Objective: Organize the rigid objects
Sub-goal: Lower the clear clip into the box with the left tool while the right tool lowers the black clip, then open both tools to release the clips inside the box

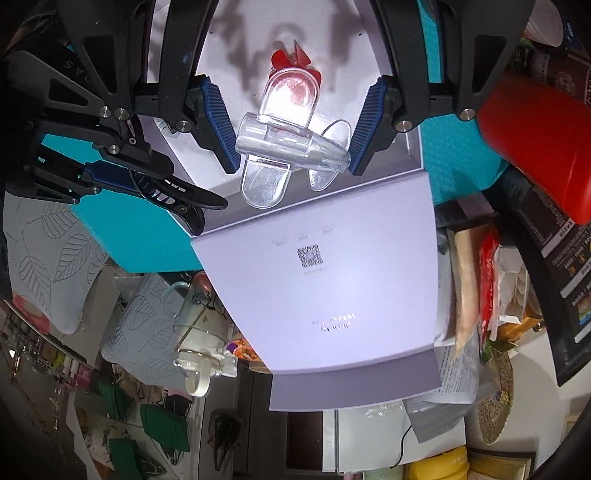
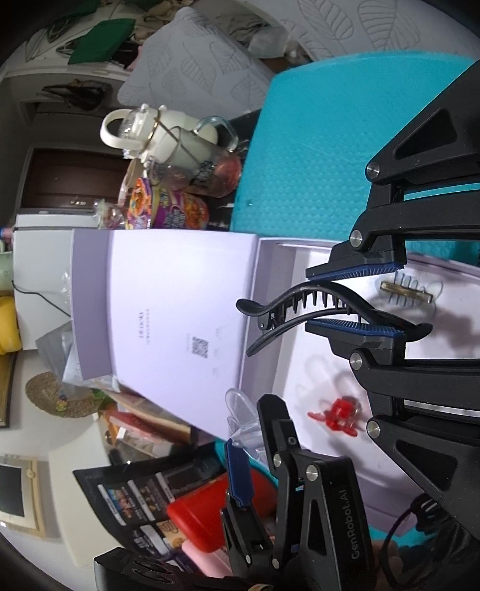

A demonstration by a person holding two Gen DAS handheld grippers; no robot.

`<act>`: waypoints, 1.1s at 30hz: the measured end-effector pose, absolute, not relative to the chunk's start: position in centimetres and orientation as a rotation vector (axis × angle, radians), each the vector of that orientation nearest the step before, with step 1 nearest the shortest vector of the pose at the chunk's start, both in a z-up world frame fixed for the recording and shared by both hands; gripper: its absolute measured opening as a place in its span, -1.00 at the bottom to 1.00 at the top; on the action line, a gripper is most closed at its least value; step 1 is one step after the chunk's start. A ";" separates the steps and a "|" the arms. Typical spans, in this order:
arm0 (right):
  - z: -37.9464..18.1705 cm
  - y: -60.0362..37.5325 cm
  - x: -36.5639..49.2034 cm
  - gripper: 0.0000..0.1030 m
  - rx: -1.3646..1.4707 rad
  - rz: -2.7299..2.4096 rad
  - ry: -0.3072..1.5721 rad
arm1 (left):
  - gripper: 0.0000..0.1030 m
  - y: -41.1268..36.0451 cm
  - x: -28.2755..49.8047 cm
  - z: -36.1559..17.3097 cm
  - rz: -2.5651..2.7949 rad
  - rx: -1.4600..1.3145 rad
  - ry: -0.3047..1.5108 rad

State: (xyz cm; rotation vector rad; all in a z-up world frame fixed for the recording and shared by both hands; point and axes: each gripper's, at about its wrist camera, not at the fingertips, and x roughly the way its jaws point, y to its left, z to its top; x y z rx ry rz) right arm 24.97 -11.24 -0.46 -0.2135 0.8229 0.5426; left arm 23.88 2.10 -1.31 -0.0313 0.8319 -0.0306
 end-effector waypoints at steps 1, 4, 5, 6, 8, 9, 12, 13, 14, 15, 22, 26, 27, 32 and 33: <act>-0.6 -11.3 25.1 -0.60 -0.208 0.544 0.829 | 0.16 2.2 24.0 -1.4 -0.037 -0.038 0.838; -1.0 -11.5 25.4 -0.60 -0.191 0.545 0.845 | 0.16 2.3 24.2 -1.8 -0.043 -0.057 0.854; -1.1 -11.5 25.5 -0.60 -0.190 0.542 0.847 | 0.16 2.4 24.3 -2.0 -0.037 -0.059 0.857; -1.1 -11.5 25.5 -0.60 -0.189 0.538 0.849 | 0.16 2.5 24.3 -2.1 -0.032 -0.059 0.859; -1.3 -11.6 25.8 -0.60 -0.181 0.531 0.857 | 0.16 2.6 24.4 -2.2 -0.024 -0.063 0.863; -1.4 -11.7 25.9 -0.60 -0.179 0.528 0.860 | 0.16 2.6 24.5 -2.3 -0.023 -0.064 0.866; -1.8 -11.6 26.1 -0.60 -0.180 0.526 0.868 | 0.16 2.6 24.8 -2.8 -0.011 -0.057 0.882; -1.9 -11.5 26.1 -0.59 -0.179 0.527 0.871 | 0.16 2.5 24.9 -3.0 -0.012 -0.055 0.885; -2.0 -11.5 26.2 -0.59 -0.177 0.528 0.875 | 0.16 2.5 25.0 -3.1 -0.015 -0.058 0.885; -2.1 -11.4 26.2 -0.59 -0.176 0.530 0.879 | 0.16 2.5 25.1 -3.1 -0.017 -0.062 0.887; -2.4 -11.4 26.4 -0.53 -0.172 0.531 0.889 | 0.17 2.3 25.6 -3.5 -0.043 -0.090 0.923; -2.1 -11.6 26.2 -0.35 -0.167 0.528 0.882 | 0.31 2.4 25.3 -3.0 -0.023 -0.090 0.908; -2.1 -11.6 26.2 -0.35 -0.169 0.528 0.879 | 0.31 2.5 25.3 -2.9 -0.017 -0.087 0.903; -1.8 -11.7 26.1 -0.35 -0.167 0.528 0.875 | 0.31 2.6 24.8 -2.1 -0.001 -0.080 0.879; -1.8 -11.8 26.1 -0.35 -0.168 0.528 0.874 | 0.31 2.5 24.9 -2.0 -0.002 -0.079 0.876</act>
